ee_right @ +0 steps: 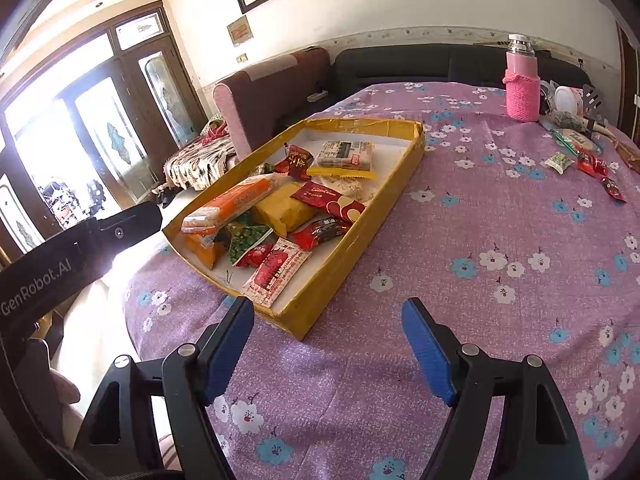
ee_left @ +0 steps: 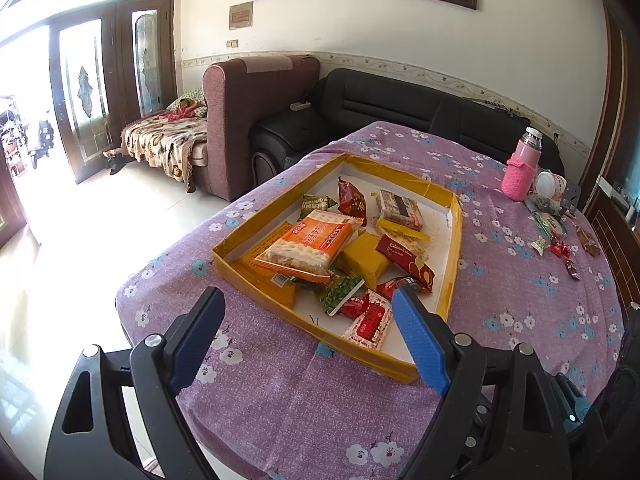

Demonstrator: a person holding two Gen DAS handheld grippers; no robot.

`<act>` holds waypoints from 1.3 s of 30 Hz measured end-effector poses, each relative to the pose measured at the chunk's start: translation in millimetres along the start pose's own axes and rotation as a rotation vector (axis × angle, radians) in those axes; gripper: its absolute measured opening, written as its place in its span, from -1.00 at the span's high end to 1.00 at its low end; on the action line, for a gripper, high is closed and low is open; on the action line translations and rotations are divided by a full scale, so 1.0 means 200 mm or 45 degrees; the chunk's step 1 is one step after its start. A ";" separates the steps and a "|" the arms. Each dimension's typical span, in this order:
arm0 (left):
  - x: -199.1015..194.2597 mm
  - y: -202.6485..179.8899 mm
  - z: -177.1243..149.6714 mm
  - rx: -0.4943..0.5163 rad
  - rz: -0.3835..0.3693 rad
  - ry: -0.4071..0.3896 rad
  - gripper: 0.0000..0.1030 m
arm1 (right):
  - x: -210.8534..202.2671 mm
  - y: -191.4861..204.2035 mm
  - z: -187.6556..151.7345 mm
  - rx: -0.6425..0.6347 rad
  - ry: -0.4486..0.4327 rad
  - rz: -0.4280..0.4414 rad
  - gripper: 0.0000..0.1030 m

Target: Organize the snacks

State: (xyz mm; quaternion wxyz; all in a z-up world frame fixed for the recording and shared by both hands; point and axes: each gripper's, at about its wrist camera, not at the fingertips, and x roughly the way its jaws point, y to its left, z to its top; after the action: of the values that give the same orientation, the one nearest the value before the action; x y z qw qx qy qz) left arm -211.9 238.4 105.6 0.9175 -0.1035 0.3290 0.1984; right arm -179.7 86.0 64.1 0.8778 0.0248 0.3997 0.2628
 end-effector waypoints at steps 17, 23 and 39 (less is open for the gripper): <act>0.02 -0.04 -0.03 0.007 0.016 0.005 -0.68 | 0.01 -0.04 -0.01 0.017 -0.002 0.012 -0.52; 0.01 -0.08 -0.04 0.029 0.019 0.003 -0.68 | 0.00 -0.06 -0.02 0.028 -0.015 0.014 -0.52; -0.02 -0.13 -0.05 0.048 0.028 -0.026 -0.68 | -0.02 -0.09 -0.02 0.034 -0.039 0.008 -0.53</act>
State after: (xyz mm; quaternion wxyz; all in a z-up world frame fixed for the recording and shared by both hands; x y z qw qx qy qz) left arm -207.8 210.6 102.1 0.9203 -0.0804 0.3245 0.2033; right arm -176.3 68.3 59.2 0.8827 0.0418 0.3895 0.2596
